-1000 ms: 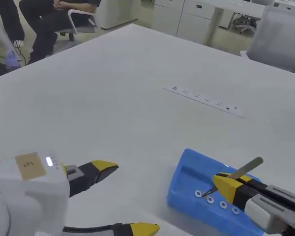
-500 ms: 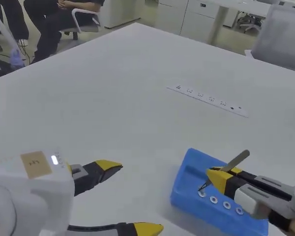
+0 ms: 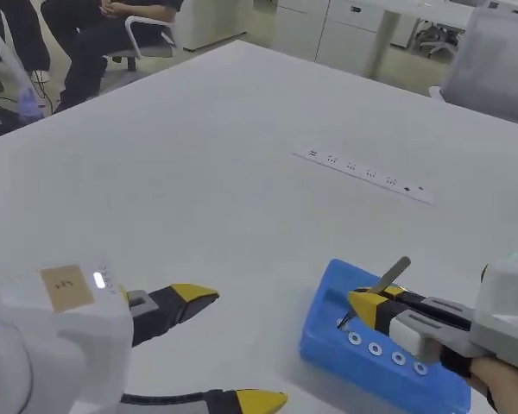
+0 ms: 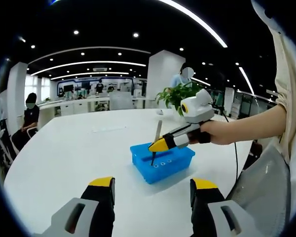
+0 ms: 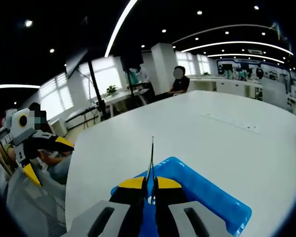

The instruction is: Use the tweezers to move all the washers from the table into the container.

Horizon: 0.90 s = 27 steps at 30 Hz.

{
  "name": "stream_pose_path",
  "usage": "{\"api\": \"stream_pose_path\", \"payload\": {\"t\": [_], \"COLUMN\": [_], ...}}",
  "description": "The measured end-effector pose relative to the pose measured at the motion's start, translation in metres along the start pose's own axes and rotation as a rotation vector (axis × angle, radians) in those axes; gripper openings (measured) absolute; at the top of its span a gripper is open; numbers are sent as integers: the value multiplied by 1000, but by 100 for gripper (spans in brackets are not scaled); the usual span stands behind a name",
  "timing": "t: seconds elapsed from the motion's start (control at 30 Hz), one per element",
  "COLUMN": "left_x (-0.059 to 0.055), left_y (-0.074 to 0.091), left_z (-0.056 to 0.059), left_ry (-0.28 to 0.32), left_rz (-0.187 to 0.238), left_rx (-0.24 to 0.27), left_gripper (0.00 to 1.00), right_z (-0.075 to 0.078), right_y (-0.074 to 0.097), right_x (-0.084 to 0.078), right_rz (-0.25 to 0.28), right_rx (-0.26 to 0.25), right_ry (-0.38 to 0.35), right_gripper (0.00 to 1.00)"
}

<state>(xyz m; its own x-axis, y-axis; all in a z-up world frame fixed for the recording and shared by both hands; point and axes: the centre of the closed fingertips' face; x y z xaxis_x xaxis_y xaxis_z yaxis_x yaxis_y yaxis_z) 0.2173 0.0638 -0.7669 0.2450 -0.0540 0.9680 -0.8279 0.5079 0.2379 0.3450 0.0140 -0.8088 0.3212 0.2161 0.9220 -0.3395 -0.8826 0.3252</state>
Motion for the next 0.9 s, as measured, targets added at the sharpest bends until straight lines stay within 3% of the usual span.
{"api": "stream_pose_path", "payload": {"t": [0.3,0.53,0.73,0.9], "left_x": [0,3,4,6], "left_y": [-1,0,1,2], "left_z": [3,3,4,6], "left_ry": [-5,34,60,101], "left_rz": [-5,19,28,38], "left_rx": [-12,-22,-33,-56], "left_gripper": [60,59,58,53], "right_z": [7,12,11,0], "right_y": [-9,-11,-11,-2], "right_x": [-11,-16,-10,5], "right_rz": [-40,-55,-33,6], "right_rx": [12,13,11,29], "right_ry": [34,56,51,64], "right_gripper": [3,3,3,3]}}
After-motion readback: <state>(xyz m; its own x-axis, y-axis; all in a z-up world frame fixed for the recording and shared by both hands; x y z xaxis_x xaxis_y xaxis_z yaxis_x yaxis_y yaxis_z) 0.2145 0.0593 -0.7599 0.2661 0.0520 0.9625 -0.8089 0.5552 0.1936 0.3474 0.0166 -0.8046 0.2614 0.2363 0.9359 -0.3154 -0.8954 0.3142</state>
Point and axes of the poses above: the centre of the closed fingertips' face, and the gripper's own axes: y roughly backward along the fingers, z roughly to its right, x roughly out of its top, and after that the axes turned 7 degrees about z, right-handed
